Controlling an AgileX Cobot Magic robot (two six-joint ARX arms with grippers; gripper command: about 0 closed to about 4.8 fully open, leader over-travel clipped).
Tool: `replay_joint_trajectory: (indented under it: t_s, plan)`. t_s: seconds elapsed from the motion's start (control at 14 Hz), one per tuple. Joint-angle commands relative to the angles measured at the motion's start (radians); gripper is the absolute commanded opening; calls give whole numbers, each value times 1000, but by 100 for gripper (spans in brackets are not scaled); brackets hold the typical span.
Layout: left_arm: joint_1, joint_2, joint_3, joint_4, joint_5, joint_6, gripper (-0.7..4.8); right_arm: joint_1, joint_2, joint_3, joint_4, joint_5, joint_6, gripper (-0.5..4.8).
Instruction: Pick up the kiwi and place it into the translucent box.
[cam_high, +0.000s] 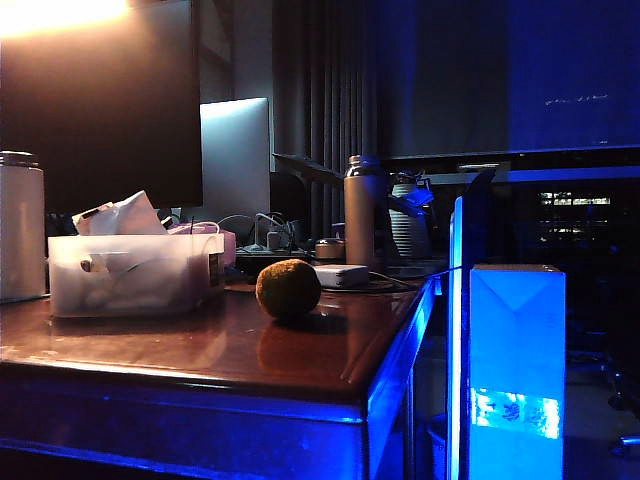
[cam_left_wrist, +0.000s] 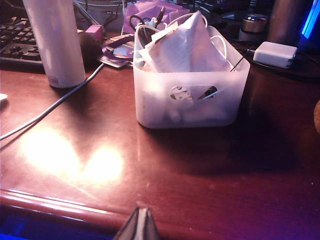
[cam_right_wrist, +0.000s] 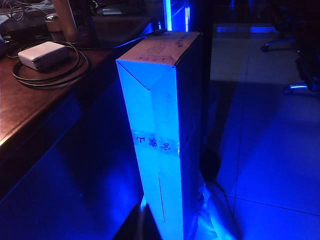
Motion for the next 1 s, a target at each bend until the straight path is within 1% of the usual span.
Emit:
replay_joint_trajectory:
  t_s: [0.07,0.36,0.43,0.5,0.57,0.64,0.71,0.78,0.85,0.93,1.0]
  plan:
    - [0,1,-5,-19,2,-3,-2,0,-1,-4,9,0,4,-5]
    - [0,1,-4,-18,0,-9,-3,0,-1,-4,19,0,4,-5]
    - [0,1,-3,2,-1,-68,-3,1,-1,-1,46,0,4,-5]
    - [0,1,13,37,-1,-214,-3,1,-1,12,111,0,17,-5]
    - [1,2,64,36,-9,-341,-3,1,-1,61,171,5,59,-5]
    - [1,2,124,35,-8,-396,-3,1,-1,135,190,37,77,-5]
    - [1,9,188,35,-9,-412,-3,1,0,211,189,89,77,-5]
    - [3,42,270,29,-35,-412,-3,0,18,288,188,154,77,-5]
    - [6,141,392,29,-46,-411,-3,0,76,379,202,183,84,-5]
    - [6,255,500,25,-29,-389,-3,1,146,444,235,162,88,-5]
    - [6,385,617,2,14,-337,-3,1,215,500,246,117,93,-5]
